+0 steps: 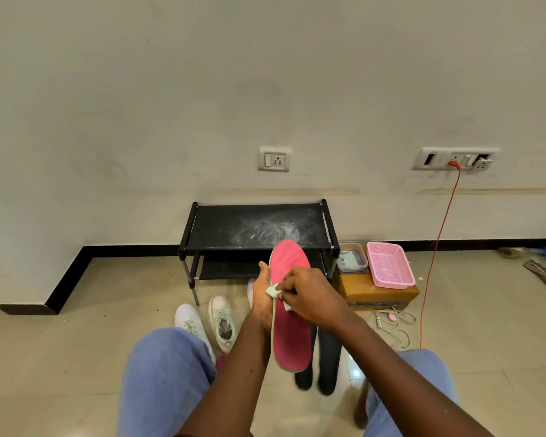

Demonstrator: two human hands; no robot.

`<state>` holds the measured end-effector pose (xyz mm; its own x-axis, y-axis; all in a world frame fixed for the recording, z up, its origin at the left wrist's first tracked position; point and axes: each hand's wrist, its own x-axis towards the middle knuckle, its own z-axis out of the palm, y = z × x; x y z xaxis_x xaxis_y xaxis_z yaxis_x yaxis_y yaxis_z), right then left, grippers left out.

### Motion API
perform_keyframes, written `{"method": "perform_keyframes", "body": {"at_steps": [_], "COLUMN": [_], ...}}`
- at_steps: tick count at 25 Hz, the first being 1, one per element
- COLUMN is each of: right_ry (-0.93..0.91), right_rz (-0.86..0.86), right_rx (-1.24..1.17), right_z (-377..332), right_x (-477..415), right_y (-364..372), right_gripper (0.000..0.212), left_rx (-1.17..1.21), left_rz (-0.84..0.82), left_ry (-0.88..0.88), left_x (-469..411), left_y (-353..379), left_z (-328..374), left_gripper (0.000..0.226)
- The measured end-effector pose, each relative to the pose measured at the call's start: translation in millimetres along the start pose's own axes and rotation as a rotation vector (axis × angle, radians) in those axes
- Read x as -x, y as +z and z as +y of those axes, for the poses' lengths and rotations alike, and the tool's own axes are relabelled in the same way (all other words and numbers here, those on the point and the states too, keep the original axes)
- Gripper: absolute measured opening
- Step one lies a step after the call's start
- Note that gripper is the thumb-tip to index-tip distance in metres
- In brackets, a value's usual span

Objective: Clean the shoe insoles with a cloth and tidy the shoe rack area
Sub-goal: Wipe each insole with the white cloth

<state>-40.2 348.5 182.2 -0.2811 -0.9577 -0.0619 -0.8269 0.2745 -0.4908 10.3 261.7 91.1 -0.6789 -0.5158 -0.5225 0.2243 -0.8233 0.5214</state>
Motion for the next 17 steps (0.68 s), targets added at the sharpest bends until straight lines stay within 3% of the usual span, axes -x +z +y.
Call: {"method": "perform_keyframes", "body": {"at_steps": [3, 8, 10, 13, 17], "right_ry": [0.091, 0.165, 0.159, 0.193, 0.179], "right_rz": [0.052, 0.263, 0.334, 0.402, 0.387], "right_rx": [-0.106, -0.229, -0.207, -0.137, -0.108], "right_z": [2.5, 5.5, 5.9, 5.8, 4.0], "right_x": [0.2, -20.8, -31.1, -41.2, -42.6], "right_y": [3.5, 3.2, 0.3, -7.6, -9.1], "right_gripper": [0.016, 0.014, 0.016, 0.019, 0.02], "left_rx": [0.024, 0.105, 0.104, 0.136, 0.093], "left_rz": [-0.005, -0.188, -0.137, -0.044, -0.06], "left_ry": [0.028, 0.075, 0.045, -0.017, -0.01], "left_x": [4.3, 20.3, 23.8, 11.4, 14.9], "left_y": [2.0, 15.4, 20.6, 15.9, 15.8], "left_z": [-3.4, -1.7, -0.4, -0.8, 3.0], "left_gripper": [0.05, 0.031, 0.017, 0.058, 0.059]}}
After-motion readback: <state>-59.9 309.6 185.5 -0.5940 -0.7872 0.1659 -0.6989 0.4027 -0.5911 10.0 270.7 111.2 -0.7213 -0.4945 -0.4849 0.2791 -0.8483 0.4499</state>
